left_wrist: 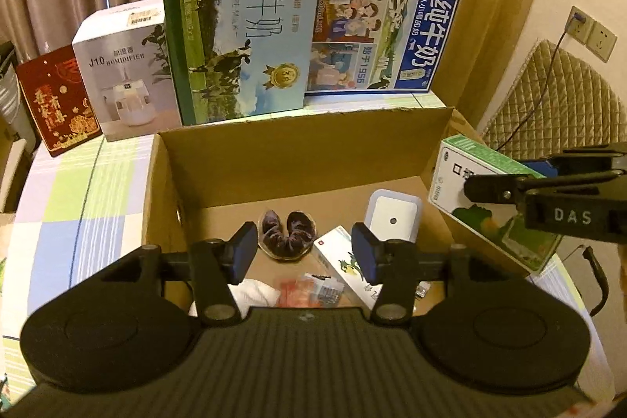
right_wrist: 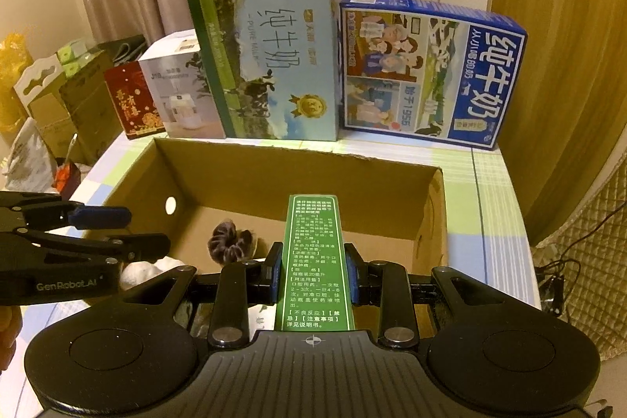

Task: Organize objects
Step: 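Lower the medicine box and red candy into the box and open both tools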

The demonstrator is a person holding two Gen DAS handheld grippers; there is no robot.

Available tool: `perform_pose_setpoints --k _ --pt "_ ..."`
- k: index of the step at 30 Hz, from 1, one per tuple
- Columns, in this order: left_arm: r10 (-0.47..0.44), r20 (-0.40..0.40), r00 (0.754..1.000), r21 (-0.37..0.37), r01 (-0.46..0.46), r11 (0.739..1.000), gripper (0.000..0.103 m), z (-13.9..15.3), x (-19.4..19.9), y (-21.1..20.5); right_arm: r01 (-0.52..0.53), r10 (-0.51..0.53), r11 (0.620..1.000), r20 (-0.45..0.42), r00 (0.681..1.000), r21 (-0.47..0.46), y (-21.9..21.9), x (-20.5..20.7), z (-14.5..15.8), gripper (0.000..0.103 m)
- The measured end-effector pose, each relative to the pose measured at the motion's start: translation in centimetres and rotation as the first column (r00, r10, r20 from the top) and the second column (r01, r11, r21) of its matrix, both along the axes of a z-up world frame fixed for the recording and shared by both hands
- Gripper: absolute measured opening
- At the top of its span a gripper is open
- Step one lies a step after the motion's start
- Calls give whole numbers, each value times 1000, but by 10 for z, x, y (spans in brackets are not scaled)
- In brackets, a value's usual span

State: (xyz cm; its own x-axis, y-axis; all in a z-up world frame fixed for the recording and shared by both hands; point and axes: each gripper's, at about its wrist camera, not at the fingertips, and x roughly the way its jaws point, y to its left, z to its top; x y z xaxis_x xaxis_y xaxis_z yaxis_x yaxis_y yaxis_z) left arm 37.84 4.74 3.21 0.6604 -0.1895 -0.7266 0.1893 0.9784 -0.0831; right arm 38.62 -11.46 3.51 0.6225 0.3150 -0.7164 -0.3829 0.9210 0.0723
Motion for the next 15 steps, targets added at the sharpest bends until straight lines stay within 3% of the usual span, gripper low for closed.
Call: perform_pose_setpoints --k 6,9,15 --pt "20 3 1000 -2 -20 1000 49 0 -7 8 4 -5 1000 66 998 13 -1 3 -4 29" --pt "24 9 1000 -3 -24 1000 53 3 -14 11 24 -28 998 74 997 59 -8 3 -1 54" --pt "38 21 999 -18 -38 999 58 12 -34 16 31 -37 997 80 996 65 -19 -16 11 57"
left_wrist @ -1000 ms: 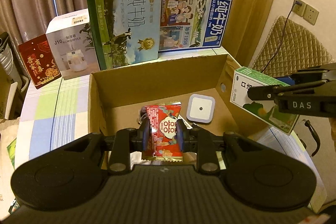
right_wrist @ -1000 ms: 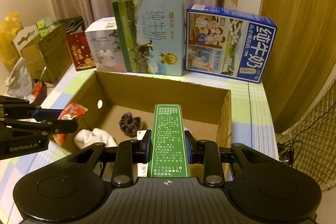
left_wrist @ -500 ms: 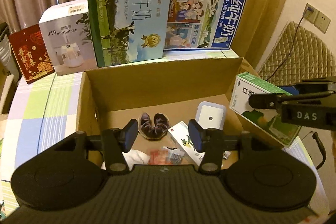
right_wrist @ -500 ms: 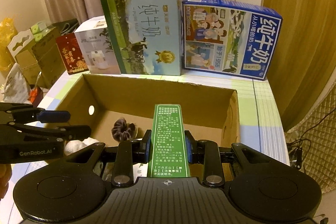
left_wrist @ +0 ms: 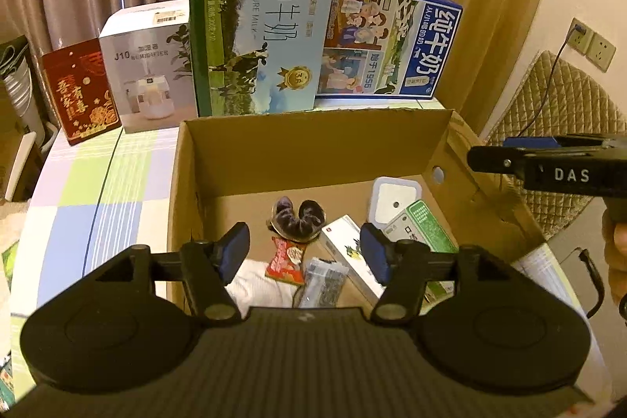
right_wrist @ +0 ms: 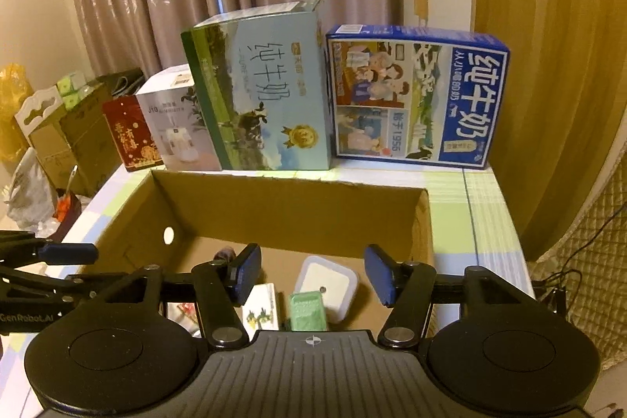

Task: Organize objects
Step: 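Lower the medicine box and red candy into the box and open both tools, then withdraw both tools from the box toward the clear case and green candy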

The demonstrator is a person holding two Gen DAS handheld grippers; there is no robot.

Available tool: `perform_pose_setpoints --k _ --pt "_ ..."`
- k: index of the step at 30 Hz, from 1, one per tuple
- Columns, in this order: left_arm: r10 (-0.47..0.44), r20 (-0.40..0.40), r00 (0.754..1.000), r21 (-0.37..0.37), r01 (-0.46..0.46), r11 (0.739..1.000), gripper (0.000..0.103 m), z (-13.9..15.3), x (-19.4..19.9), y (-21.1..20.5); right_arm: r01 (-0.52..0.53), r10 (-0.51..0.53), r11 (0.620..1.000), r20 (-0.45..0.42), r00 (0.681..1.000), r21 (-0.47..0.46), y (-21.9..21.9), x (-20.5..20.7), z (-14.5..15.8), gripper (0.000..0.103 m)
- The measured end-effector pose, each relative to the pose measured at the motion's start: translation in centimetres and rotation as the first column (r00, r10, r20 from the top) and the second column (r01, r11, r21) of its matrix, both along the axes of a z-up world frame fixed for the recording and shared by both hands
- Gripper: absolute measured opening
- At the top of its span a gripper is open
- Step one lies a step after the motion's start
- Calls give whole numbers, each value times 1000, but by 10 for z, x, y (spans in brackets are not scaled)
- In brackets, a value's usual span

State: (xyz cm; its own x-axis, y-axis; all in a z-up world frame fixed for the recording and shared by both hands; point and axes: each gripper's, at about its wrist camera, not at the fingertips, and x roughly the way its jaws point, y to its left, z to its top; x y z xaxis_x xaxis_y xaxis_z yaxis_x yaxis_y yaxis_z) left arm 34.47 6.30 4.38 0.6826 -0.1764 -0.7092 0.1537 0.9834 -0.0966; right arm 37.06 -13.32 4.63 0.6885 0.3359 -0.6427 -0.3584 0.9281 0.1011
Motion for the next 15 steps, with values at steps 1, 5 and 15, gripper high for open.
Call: perform_pose_setpoints --k 1,5,15 --pt "1 2 1000 -2 -1 1000 58 2 -5 0 3 -3 1000 -5 1000 1 -2 -4 1 58" --pt "12 7 1000 -10 -12 1000 63 10 -28 0 6 -6 1000 -20 1000 -7 -7 -31 7 63" --pt "36 20 999 -34 -36 999 85 27 -107 -4 -9 8 1000 -48 999 -22 -9 -122 18 86"
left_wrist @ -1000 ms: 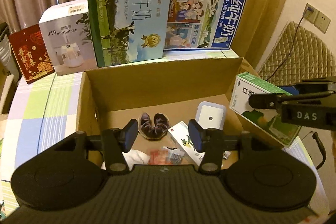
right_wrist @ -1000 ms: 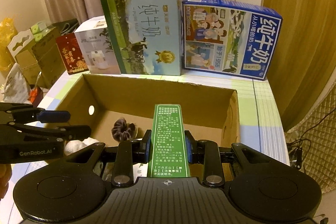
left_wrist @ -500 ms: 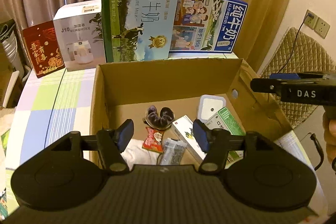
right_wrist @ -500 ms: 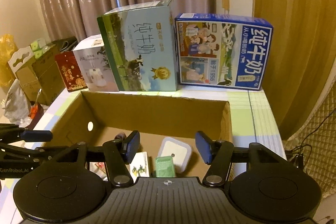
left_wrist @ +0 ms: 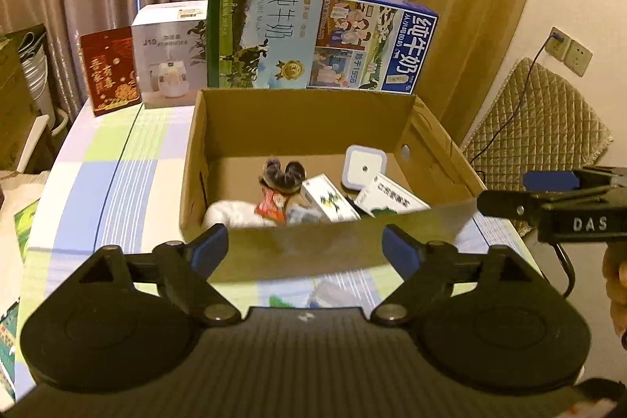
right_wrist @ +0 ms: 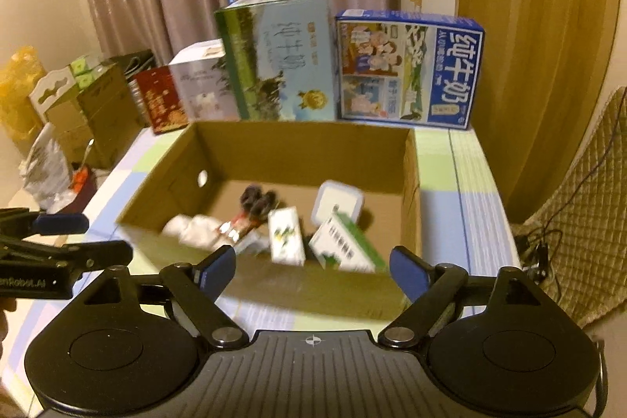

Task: Organize objects
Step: 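Withdraw both tools from the box toward the clear case and green candy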

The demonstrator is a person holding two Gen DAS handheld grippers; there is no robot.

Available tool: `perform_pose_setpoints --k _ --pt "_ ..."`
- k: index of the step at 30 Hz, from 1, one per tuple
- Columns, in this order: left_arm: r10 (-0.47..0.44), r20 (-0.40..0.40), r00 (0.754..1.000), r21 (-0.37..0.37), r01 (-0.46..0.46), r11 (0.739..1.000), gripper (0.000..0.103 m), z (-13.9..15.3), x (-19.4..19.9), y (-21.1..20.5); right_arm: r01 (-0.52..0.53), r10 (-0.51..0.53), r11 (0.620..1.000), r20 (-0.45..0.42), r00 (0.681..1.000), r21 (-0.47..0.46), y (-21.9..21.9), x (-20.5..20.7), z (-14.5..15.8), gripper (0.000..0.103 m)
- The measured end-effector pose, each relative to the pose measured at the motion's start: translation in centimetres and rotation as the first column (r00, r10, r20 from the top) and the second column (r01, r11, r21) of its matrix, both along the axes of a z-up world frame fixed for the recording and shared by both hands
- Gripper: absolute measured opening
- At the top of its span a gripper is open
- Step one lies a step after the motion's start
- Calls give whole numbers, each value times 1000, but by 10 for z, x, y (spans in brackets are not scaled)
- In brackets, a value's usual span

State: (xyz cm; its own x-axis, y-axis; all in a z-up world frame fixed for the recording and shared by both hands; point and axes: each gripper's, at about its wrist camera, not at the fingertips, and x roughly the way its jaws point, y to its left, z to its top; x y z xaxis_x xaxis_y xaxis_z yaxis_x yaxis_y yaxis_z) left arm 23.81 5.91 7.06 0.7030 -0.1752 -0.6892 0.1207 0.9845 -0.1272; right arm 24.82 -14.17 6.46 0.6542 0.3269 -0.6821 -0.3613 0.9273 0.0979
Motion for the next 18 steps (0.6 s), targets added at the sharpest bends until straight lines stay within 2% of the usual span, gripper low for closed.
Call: perform_pose_setpoints --k 4,9,18 --pt "22 10 1000 -31 -21 999 92 4 -29 3 -20 20 1000 5 1000 -11 3 -32 3 97" --pt "34 30 999 -8 -33 999 102 11 -61 -1 -12 12 1000 1 1000 -12 3 -68 5 101" --pt "47 56 997 25 -49 999 102 19 -109 1 -8 8 1000 -7 1000 1 0 -113 4 101"
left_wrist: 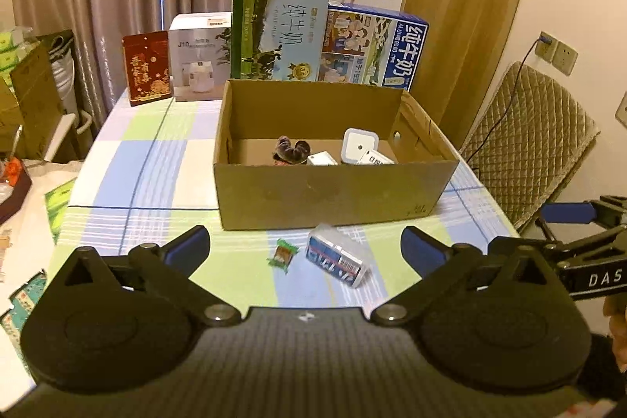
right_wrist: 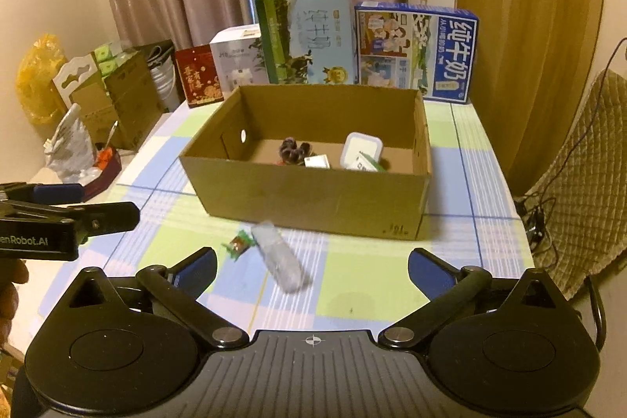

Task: Organize objects

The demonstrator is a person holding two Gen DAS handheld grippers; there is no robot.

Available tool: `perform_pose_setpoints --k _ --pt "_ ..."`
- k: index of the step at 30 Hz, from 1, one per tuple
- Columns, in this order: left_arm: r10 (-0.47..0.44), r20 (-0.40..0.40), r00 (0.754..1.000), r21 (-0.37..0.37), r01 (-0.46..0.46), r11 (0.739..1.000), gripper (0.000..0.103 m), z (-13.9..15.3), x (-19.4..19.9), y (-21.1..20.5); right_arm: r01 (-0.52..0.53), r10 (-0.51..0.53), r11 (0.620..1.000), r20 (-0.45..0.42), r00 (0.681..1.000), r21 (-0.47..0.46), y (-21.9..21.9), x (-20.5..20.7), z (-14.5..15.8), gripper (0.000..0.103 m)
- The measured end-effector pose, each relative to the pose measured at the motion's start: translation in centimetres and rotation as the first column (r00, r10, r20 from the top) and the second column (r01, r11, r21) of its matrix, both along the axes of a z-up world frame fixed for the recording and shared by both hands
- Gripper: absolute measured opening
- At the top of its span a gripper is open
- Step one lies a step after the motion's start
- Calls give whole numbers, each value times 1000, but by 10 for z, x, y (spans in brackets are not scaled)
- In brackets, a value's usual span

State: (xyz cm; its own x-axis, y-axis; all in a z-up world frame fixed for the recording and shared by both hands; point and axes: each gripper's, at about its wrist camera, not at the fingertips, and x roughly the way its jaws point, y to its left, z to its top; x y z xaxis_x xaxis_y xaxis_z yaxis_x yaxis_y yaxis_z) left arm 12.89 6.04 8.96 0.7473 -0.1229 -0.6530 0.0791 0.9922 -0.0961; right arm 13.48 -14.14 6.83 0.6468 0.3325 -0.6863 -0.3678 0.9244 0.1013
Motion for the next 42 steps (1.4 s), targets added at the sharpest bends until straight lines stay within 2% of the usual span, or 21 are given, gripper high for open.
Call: perform_pose_setpoints --k 4,12,20,42 --pt "27 -2 1000 -1 -27 1000 102 -2 -19 5 23 -22 999 -16 1000 30 -8 -15 -5 101" --pt "57 -25 998 -2 -57 998 102 -13 -41 14 39 -37 999 -52 998 34 -16 -29 -17 101" --pt "61 -49 997 -1 -61 998 102 -22 -46 14 35 -34 999 -59 998 21 -16 -32 -21 101" --pt "49 -53 997 18 -48 999 102 -27 -44 10 30 -28 999 -80 996 16 -14 -29 -31 101"
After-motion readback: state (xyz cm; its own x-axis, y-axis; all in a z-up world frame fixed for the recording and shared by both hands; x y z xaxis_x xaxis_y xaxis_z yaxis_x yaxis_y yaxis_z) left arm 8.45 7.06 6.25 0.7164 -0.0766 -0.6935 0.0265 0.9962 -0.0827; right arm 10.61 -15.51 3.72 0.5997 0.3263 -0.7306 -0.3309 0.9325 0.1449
